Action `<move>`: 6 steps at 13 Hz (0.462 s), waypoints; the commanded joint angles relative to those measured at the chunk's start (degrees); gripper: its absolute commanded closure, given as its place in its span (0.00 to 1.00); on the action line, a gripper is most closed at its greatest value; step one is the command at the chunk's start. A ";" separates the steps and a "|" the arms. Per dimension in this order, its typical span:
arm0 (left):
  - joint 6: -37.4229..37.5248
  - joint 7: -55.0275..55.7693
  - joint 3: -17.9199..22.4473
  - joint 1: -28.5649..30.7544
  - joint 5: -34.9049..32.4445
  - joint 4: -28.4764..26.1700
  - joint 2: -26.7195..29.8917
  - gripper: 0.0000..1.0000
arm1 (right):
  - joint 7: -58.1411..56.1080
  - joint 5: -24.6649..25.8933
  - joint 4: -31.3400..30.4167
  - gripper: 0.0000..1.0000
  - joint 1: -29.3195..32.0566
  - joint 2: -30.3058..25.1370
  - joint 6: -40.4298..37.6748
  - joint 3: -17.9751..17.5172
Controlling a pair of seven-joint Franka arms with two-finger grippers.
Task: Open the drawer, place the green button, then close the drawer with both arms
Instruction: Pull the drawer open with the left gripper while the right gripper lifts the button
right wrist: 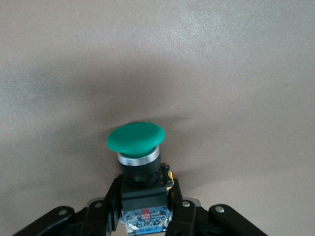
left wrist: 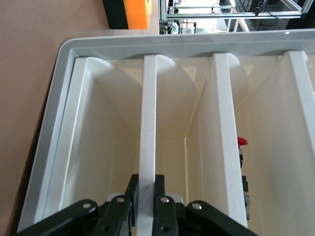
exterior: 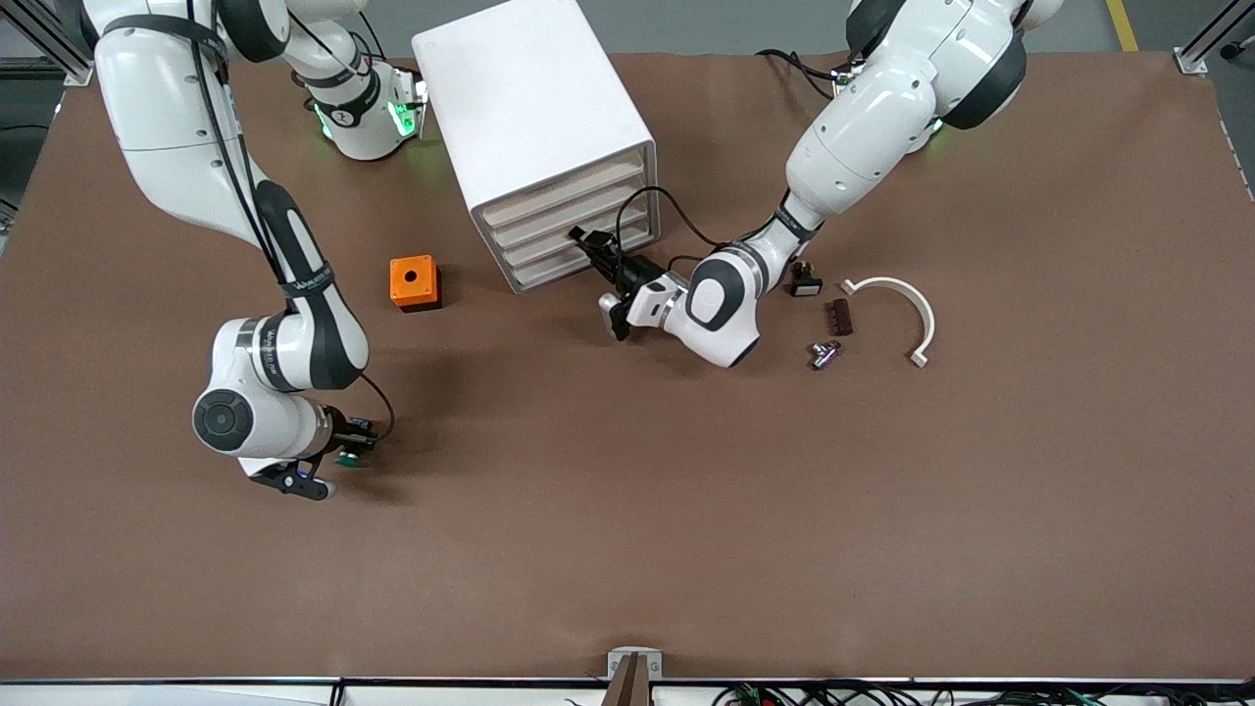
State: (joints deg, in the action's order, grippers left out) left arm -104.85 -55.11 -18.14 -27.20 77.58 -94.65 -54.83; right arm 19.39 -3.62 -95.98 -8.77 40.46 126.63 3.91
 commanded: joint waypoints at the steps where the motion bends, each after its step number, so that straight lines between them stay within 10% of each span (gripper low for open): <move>1: -0.26 -0.62 0.38 0.04 1.61 0.95 -1.33 0.87 | 0.29 -0.78 0.00 0.84 -0.01 -1.52 -1.55 0.13; 6: -0.26 1.13 0.47 1.79 1.26 1.92 -1.59 0.87 | 1.17 -0.69 0.71 0.84 -0.72 -5.99 -7.43 0.13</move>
State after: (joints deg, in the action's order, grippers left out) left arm -104.80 -54.95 -17.80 -26.32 77.83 -94.24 -55.09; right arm 19.73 -3.62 -94.70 -9.02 37.80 122.31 3.90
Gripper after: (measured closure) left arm 0.850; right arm 0.581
